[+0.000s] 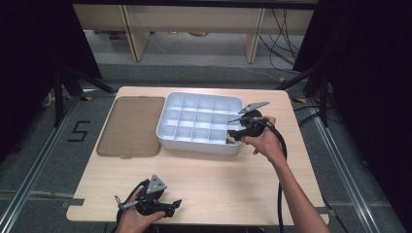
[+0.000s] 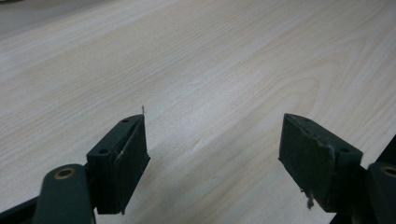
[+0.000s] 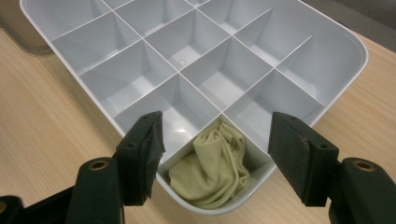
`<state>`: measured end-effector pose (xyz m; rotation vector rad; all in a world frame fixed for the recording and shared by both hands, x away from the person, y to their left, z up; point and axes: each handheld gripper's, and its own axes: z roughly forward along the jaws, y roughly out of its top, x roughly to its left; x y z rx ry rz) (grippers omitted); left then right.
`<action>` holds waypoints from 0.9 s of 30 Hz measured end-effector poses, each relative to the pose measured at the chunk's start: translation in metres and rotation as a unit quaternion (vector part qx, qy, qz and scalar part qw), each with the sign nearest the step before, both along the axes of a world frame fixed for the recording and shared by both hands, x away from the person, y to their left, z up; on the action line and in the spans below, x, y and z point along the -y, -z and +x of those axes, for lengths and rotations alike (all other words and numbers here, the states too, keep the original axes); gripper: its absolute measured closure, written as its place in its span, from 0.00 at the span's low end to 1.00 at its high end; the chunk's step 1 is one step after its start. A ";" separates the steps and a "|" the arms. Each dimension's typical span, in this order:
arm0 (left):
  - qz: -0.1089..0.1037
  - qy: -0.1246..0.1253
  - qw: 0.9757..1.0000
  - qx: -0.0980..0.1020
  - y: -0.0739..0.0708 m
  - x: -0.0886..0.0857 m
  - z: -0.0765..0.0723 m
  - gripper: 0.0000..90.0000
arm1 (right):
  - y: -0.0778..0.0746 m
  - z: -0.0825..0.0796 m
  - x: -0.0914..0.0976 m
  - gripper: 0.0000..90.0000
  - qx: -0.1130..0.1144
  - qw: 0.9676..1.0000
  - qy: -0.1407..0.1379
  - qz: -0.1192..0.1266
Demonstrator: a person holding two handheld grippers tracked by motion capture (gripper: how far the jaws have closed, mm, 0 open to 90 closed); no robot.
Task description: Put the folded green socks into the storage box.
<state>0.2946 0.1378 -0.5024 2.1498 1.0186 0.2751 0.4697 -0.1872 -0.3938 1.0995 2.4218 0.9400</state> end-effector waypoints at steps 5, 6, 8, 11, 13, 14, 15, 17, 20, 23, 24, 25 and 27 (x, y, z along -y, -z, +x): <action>0.001 0.000 1.000 0.001 0.000 0.000 0.000 0.26 | -0.001 -0.002 0.000 0.40 0.007 1.000 -0.006 0.003; 0.001 0.000 1.000 0.001 0.000 0.000 0.000 0.26 | -0.002 -0.004 -0.001 0.40 -0.004 1.000 -0.001 0.008; 0.000 0.000 1.000 0.001 0.000 0.000 0.000 0.26 | -0.001 -0.004 0.000 0.39 0.012 1.000 -0.016 0.002; 0.000 0.000 1.000 0.001 0.000 0.000 0.000 0.26 | -0.001 -0.007 0.000 0.38 0.006 1.000 -0.008 0.010; 0.001 0.000 1.000 0.001 0.000 0.000 0.000 0.26 | -0.002 -0.009 0.001 0.38 0.008 1.000 -0.006 0.011; 0.000 0.000 1.000 0.000 0.000 0.000 0.000 0.26 | -0.001 -0.010 0.002 0.37 0.012 1.000 -0.009 0.011; 0.001 -0.002 1.000 0.002 0.000 0.001 0.000 0.26 | -0.002 -0.011 0.003 0.37 0.011 1.000 -0.005 0.016; -0.004 -0.011 1.000 0.006 0.001 0.002 0.000 0.25 | 0.001 -0.013 0.004 0.36 0.025 0.999 -0.001 0.029; -0.004 -0.013 1.000 0.009 0.001 0.002 0.000 0.25 | -0.001 -0.016 0.007 0.35 0.023 0.999 -0.008 0.025; 0.010 0.001 1.000 0.010 -0.002 0.000 -0.001 0.25 | -0.004 -0.023 0.008 0.34 0.011 0.999 0.001 0.033; 0.021 0.007 1.000 0.010 -0.002 -0.002 0.000 0.25 | -0.004 -0.024 0.008 0.33 0.020 0.999 -0.004 0.036; 0.015 0.005 1.000 0.009 -0.002 -0.001 0.000 0.25 | -0.004 -0.027 0.007 0.33 0.017 0.999 0.000 0.041; 0.012 0.003 1.000 0.011 -0.002 -0.001 0.000 0.25 | -0.005 -0.030 0.008 0.32 0.019 0.999 -0.001 0.045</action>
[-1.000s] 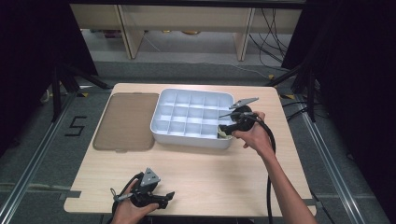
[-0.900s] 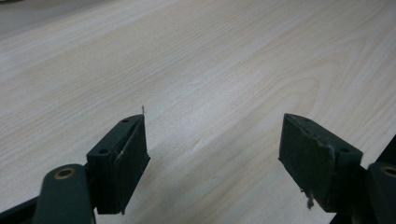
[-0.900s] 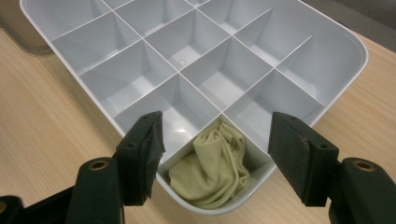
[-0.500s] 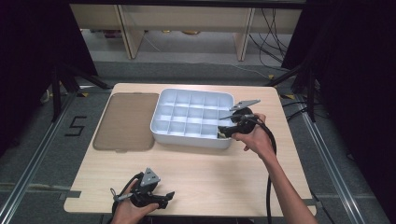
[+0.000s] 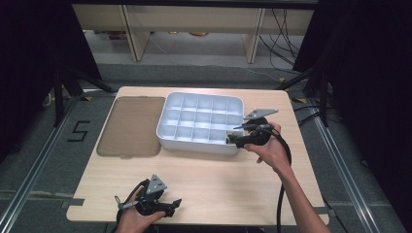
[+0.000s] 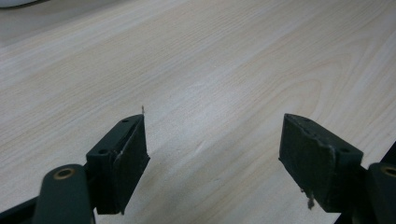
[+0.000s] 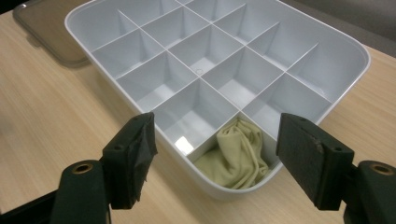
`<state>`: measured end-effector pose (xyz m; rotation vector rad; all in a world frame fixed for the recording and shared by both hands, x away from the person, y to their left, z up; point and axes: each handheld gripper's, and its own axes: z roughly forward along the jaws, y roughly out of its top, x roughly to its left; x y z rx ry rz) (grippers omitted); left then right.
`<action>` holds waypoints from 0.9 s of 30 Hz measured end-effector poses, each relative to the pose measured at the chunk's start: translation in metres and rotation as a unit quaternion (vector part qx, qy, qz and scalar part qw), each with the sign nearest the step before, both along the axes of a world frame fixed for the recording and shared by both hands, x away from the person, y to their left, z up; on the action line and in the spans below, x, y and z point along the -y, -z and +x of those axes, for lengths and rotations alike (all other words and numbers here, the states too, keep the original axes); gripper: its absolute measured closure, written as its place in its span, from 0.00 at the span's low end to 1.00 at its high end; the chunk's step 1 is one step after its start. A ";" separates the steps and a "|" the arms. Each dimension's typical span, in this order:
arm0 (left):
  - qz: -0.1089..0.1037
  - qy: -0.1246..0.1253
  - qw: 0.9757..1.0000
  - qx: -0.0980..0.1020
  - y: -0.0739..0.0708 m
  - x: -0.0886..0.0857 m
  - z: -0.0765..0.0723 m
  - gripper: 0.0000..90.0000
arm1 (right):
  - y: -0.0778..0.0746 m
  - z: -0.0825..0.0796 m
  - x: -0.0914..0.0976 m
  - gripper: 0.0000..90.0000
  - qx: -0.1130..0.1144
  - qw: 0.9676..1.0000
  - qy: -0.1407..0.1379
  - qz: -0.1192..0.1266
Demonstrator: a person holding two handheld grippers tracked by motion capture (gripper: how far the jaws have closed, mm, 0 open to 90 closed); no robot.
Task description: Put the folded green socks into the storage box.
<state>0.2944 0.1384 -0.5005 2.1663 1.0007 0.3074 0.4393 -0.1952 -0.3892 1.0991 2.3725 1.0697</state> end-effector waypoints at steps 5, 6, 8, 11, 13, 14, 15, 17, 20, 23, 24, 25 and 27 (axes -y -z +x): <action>0.004 0.000 1.000 -0.004 0.000 0.000 0.000 0.25 | 0.001 -0.006 0.002 0.32 0.015 1.000 -0.012 0.006; 0.004 0.000 1.000 -0.004 0.000 0.000 0.000 0.25 | 0.002 -0.009 0.001 0.31 0.012 1.000 -0.003 0.016; -0.005 -0.005 1.000 -0.004 0.000 0.001 0.000 0.25 | 0.001 -0.010 0.002 0.31 0.015 1.000 -0.012 0.012; 0.002 0.000 1.000 -0.004 0.000 -0.001 0.000 0.25 | 0.001 -0.014 0.002 0.31 0.022 1.000 -0.010 0.019; 0.003 0.000 1.000 -0.003 0.000 -0.001 0.000 0.25 | 0.001 -0.016 0.003 0.31 0.022 0.999 -0.019 0.016; 0.003 0.000 1.000 -0.003 0.000 -0.001 0.000 0.25 | 0.001 -0.018 0.003 0.31 0.019 1.000 -0.016 0.017; 0.003 0.001 1.000 -0.003 0.000 -0.001 0.000 0.25 | 0.002 -0.019 0.004 0.31 0.020 1.000 -0.016 0.018; 0.003 0.000 1.000 -0.003 0.000 -0.001 0.000 0.25 | 0.003 -0.022 0.004 0.31 0.021 0.999 -0.019 0.024; 0.003 0.001 1.000 -0.003 0.000 -0.001 0.000 0.25 | 0.006 -0.027 0.006 0.31 0.020 0.999 -0.016 0.033; 0.003 0.000 1.000 -0.003 0.000 -0.001 0.000 0.25 | 0.007 -0.030 0.009 0.31 0.017 0.999 -0.013 0.032; 0.003 0.001 1.000 -0.003 0.000 -0.001 0.000 0.25 | 0.008 -0.031 0.010 0.31 0.023 0.999 -0.014 0.032; 0.003 0.001 1.000 -0.003 0.000 -0.001 0.000 0.25 | 0.009 -0.032 0.010 0.31 0.024 0.999 -0.010 0.039; 0.003 0.000 1.000 -0.003 0.000 -0.001 0.000 0.25 | 0.010 -0.034 0.012 0.31 0.022 0.999 -0.013 0.035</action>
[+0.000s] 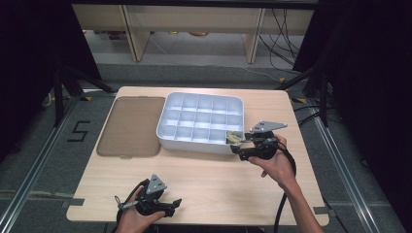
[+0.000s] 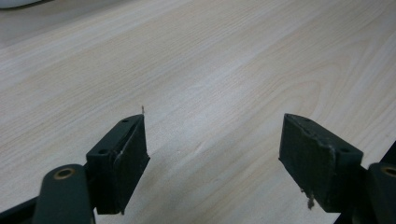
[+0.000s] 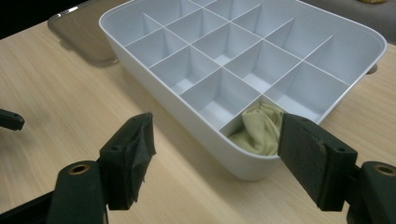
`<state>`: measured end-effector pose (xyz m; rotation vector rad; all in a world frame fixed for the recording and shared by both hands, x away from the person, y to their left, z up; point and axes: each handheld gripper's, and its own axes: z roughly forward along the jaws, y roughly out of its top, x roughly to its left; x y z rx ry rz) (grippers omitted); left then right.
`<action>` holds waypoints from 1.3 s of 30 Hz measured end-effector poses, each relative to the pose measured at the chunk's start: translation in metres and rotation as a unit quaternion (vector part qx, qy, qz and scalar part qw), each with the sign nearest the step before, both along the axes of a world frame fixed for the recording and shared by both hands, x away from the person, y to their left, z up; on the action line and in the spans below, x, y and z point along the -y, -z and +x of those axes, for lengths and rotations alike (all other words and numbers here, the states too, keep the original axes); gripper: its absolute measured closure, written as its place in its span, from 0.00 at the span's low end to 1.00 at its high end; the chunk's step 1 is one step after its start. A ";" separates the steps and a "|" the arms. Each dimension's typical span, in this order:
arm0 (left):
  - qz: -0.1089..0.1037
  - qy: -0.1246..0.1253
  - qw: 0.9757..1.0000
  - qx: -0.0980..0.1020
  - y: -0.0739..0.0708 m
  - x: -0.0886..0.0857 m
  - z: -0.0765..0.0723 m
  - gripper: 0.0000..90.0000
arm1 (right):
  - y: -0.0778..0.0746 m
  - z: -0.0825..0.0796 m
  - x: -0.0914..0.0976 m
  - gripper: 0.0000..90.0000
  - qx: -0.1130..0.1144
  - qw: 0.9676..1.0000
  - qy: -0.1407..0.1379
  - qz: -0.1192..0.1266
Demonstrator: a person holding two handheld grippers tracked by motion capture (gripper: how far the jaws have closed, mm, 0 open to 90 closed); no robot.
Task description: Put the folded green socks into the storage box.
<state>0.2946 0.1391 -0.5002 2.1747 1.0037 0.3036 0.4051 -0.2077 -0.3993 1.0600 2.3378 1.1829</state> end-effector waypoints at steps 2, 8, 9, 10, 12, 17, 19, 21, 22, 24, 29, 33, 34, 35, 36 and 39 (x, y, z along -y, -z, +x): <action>0.000 0.000 1.000 0.001 0.000 0.000 0.000 0.25 | 0.001 -0.003 0.001 0.31 -0.005 1.000 0.001 0.000; -0.013 -0.007 1.000 0.003 0.000 0.002 -0.001 0.25 | 0.007 -0.007 0.005 0.31 -0.007 1.000 -0.001 0.000; -0.014 -0.008 1.000 0.003 0.000 0.002 -0.001 0.25 | 0.008 -0.007 0.005 0.31 -0.004 1.000 -0.001 0.002; -0.014 -0.007 1.000 0.004 0.000 0.001 -0.001 0.25 | 0.009 -0.008 0.005 0.31 -0.008 1.000 0.001 0.004; -0.010 -0.002 1.000 0.010 -0.001 0.000 0.000 0.25 | 0.011 -0.010 0.006 0.31 -0.009 1.000 0.002 0.006; -0.027 -0.019 0.999 0.007 0.001 0.003 -0.001 0.25 | 0.016 -0.014 0.008 0.30 -0.010 1.000 -0.005 0.000; -0.011 -0.005 1.000 0.004 0.000 0.001 0.000 0.25 | 0.019 -0.017 0.007 0.29 -0.008 1.000 -0.007 0.001; -0.015 -0.008 1.000 0.004 0.000 0.001 -0.001 0.25 | 0.021 -0.020 0.007 0.29 -0.017 1.000 -0.005 0.003; -0.014 -0.007 1.000 0.004 0.000 0.001 -0.001 0.25 | 0.022 -0.021 0.007 0.29 -0.012 1.000 -0.010 0.005; -0.015 -0.008 1.000 0.004 0.000 0.001 -0.001 0.25 | 0.024 -0.022 0.008 0.28 -0.010 1.000 -0.014 0.001; -0.017 -0.006 1.000 0.002 0.000 0.001 -0.001 0.25 | 0.031 -0.028 0.006 0.28 -0.008 1.000 -0.022 -0.004; -0.022 -0.006 1.000 0.003 -0.001 0.002 -0.001 0.25 | 0.036 -0.030 0.006 0.27 -0.012 1.000 -0.024 -0.006; -0.025 -0.008 1.000 0.004 0.000 0.002 -0.001 0.25 | 0.036 -0.032 0.005 0.27 -0.017 1.000 -0.021 -0.007; -0.027 -0.017 0.999 0.007 0.000 0.003 -0.001 0.25 | 0.037 -0.033 0.004 0.27 -0.015 1.000 -0.020 -0.003; -0.025 -0.015 1.000 0.009 0.000 0.002 -0.001 0.25 | 0.038 -0.032 0.005 0.27 -0.012 0.999 -0.031 -0.007; -0.027 -0.015 0.999 0.008 0.000 0.002 -0.001 0.25 | 0.039 -0.036 0.003 0.27 -0.015 1.000 -0.027 -0.004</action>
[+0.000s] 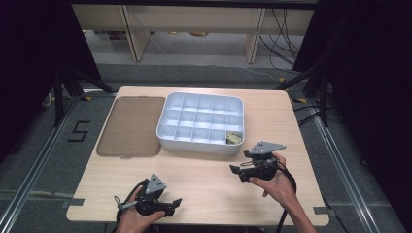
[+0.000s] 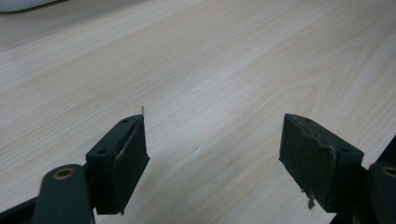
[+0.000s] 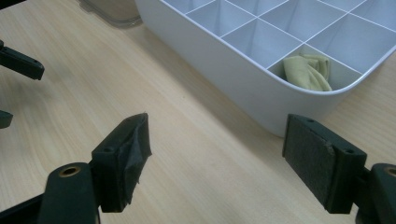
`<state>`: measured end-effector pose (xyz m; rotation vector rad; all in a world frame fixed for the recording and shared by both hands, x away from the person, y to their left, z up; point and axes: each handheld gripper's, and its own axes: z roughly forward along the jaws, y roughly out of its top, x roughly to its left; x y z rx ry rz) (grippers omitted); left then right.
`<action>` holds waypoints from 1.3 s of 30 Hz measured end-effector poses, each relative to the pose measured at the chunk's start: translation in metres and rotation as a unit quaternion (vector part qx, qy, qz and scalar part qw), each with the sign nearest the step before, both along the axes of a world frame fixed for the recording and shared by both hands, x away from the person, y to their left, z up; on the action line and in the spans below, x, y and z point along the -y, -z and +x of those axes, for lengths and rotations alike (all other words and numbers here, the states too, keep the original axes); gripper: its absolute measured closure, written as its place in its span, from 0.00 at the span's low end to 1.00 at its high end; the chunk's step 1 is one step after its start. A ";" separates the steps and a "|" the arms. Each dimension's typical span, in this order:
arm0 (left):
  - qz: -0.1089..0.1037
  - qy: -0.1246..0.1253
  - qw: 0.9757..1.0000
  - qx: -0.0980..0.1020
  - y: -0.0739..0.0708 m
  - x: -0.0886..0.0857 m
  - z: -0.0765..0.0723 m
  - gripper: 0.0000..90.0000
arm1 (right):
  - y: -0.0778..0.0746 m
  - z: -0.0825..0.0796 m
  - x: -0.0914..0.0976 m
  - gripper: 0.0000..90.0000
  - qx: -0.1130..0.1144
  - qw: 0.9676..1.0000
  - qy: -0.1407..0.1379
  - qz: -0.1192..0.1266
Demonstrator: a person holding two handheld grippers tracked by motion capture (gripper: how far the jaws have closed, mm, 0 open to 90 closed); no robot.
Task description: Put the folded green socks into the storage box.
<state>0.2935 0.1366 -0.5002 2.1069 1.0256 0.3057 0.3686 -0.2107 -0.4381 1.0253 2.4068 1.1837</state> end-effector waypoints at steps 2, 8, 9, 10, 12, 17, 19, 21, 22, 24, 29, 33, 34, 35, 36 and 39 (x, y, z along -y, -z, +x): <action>0.004 0.008 1.000 -0.004 -0.001 -0.001 0.000 0.25 | 0.002 -0.003 -0.002 0.26 -0.007 1.000 0.004 0.007; 0.004 0.008 1.000 -0.004 -0.001 -0.001 0.000 0.25 | 0.009 -0.009 -0.002 0.25 -0.002 1.000 -0.008 0.004; 0.011 0.009 1.000 -0.003 -0.001 -0.002 0.000 0.25 | 0.011 -0.011 -0.003 0.24 -0.003 1.000 -0.006 0.006; -0.004 -0.003 1.000 -0.002 0.001 0.001 0.000 0.25 | 0.013 -0.011 -0.002 0.24 -0.002 1.000 -0.014 0.002; 0.002 0.001 1.000 0.001 0.000 0.000 0.000 0.25 | 0.015 -0.014 -0.003 0.23 -0.007 1.000 -0.011 0.003; 0.004 0.006 1.000 -0.006 0.000 -0.002 0.000 0.25 | 0.021 -0.019 -0.002 0.22 -0.009 1.000 -0.016 0.002; 0.002 0.007 1.000 -0.005 0.000 -0.002 0.000 0.25 | 0.024 -0.021 -0.002 0.22 -0.012 1.000 -0.016 0.002; 0.004 0.007 1.000 -0.005 0.000 -0.001 0.000 0.25 | 0.027 -0.024 -0.002 0.22 -0.021 1.000 -0.011 0.005; 0.003 0.003 1.000 0.000 0.000 -0.001 0.000 0.25 | 0.028 -0.025 -0.001 0.22 -0.020 1.000 -0.017 0.000; 0.003 0.001 1.000 0.000 0.000 0.000 0.000 0.25 | 0.030 -0.027 0.000 0.22 -0.024 1.000 -0.019 -0.004; -0.001 0.000 1.000 -0.003 0.001 0.000 0.000 0.25 | 0.035 -0.030 0.003 0.21 -0.024 0.999 -0.027 -0.003; -0.001 0.000 1.000 -0.003 0.001 0.000 0.000 0.25 | 0.037 -0.035 0.005 0.20 -0.026 0.999 -0.018 -0.003; -0.001 -0.001 1.000 -0.004 0.001 0.000 0.000 0.25 | 0.038 -0.037 0.006 0.19 -0.024 1.000 -0.017 -0.002; -0.001 -0.001 1.000 -0.004 0.001 0.001 -0.001 0.25 | 0.039 -0.038 0.006 0.19 -0.026 1.000 -0.018 -0.004; -0.006 -0.001 1.000 -0.005 0.001 0.001 -0.001 0.25 | 0.040 -0.039 0.007 0.19 -0.021 1.000 -0.019 -0.003; 0.006 0.011 1.000 -0.007 0.000 0.000 -0.001 0.25 | 0.043 -0.043 0.008 0.18 -0.022 1.000 -0.021 -0.003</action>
